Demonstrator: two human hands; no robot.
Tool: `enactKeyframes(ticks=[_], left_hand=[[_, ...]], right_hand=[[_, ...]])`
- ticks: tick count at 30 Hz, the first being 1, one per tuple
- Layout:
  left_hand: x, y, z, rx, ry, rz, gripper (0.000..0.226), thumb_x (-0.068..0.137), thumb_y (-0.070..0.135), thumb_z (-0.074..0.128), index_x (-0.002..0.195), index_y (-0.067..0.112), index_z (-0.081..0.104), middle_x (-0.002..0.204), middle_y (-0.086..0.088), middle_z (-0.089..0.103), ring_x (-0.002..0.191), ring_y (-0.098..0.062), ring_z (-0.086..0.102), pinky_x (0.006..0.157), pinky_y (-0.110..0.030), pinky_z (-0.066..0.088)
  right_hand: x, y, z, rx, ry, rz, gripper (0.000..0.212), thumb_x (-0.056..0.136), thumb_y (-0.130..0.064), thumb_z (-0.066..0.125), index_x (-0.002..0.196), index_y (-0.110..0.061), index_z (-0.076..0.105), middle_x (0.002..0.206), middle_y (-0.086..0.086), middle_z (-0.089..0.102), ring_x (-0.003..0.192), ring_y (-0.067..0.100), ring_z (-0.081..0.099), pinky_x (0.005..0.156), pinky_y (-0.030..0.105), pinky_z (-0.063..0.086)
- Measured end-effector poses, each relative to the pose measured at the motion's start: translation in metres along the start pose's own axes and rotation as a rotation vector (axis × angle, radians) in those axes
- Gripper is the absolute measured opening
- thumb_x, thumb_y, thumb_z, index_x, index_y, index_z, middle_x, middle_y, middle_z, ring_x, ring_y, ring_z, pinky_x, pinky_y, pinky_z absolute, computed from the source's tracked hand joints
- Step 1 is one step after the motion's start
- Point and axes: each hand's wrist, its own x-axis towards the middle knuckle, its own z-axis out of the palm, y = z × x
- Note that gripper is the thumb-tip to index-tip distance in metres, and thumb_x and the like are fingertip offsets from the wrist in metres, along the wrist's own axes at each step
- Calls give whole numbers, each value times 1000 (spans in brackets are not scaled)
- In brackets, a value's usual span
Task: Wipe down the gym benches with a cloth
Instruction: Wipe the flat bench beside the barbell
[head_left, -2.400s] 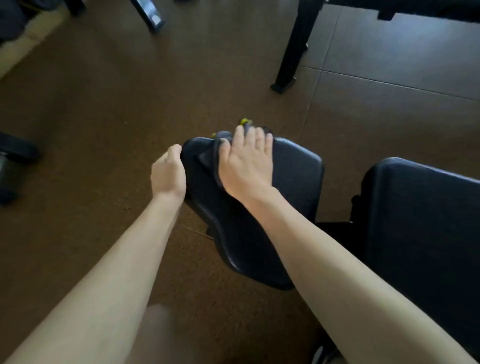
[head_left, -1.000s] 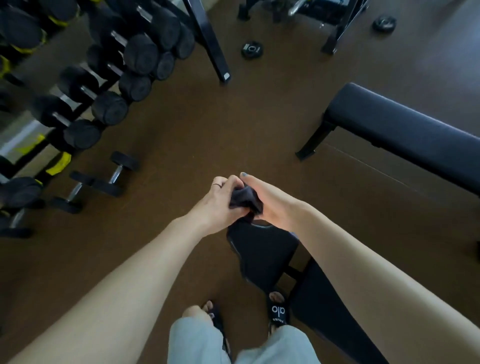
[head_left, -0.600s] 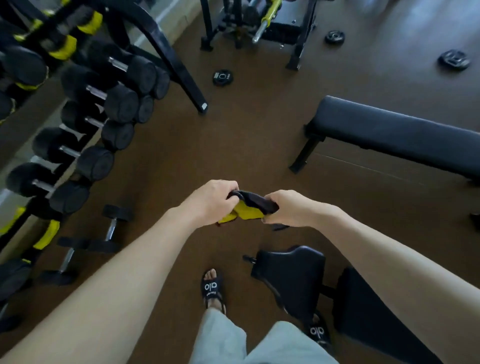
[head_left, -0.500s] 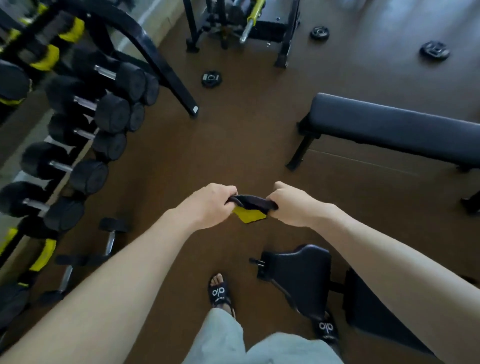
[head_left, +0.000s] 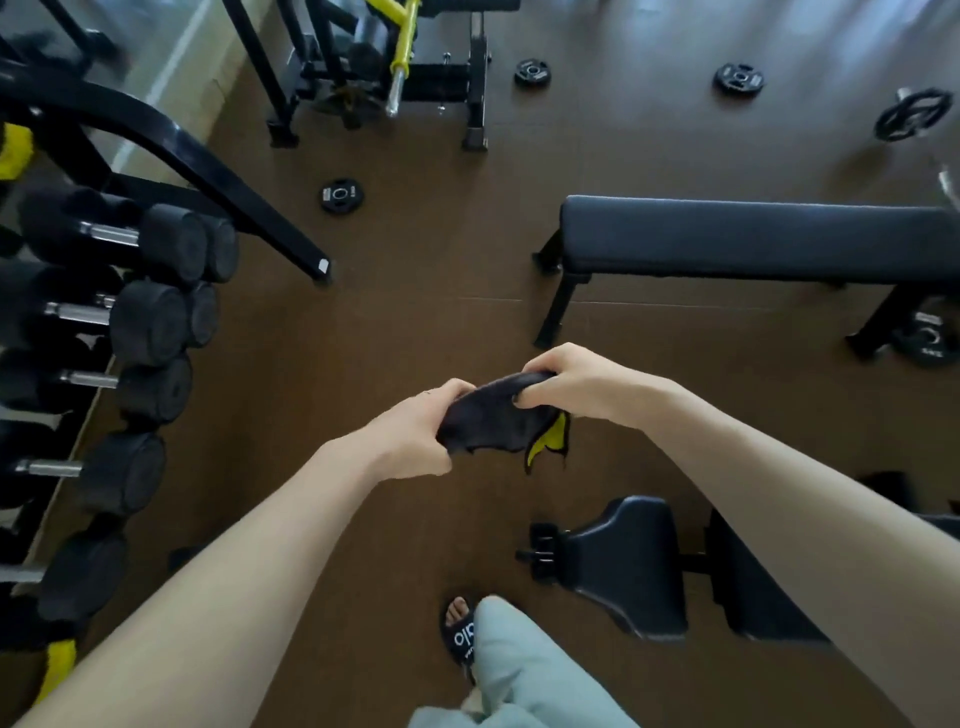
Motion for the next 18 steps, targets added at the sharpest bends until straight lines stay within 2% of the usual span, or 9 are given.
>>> enactKeyframes(ticks=[2,3,5,8,11,15,18], left_hand=[[23,13,1,-147,-122,39,89,77,12,78,144,49,33,129,14,56,116,-8,57,82,-26,52],[37,21,2,-212,-101,72,86,79,16,80,144,51,36,131,17,58,119,-4,56,89,-26,50],[66,37,-2,-239,51,119,61,89,21,75,138,49,50,125,18,66,118,-4,60,95,-26,49],[112,53,-26,-78,142,119,24,96,26,64,118,35,65,108,8,73,103,-15,67,94,-38,54],[161,66,-66,59,99,155,3,99,34,60,99,31,60,94,5,72,91,-19,68,86,-46,56],[248,89,-124,116,82,177,8,102,36,54,103,32,61,97,4,72,91,-19,69,87,-49,57],[308,112,-162,149,54,223,13,103,41,54,103,32,63,95,7,72,89,-15,68,83,-41,58]], right_hand=[[9,-6,-14,18,-3,-11,11,89,-22,67,89,-14,75,80,1,69,77,14,61,70,30,49],[13,-9,-22,7,-8,-15,11,87,-22,67,87,-14,74,79,1,67,76,13,60,69,31,48],[24,-10,-42,-58,-16,-10,9,85,-22,66,82,-16,72,76,-1,65,72,13,58,66,30,47],[48,-6,-85,-163,43,19,9,85,-17,62,83,-19,71,78,-1,66,73,15,57,63,30,47],[83,6,-139,-183,73,32,11,88,-16,61,90,-19,72,86,4,68,81,19,62,63,32,51],[146,18,-206,-177,142,21,10,85,-13,60,83,-18,68,80,3,65,75,20,58,57,31,45],[178,29,-252,-151,230,28,14,82,-12,58,85,-20,69,84,3,67,82,23,63,61,37,51]])
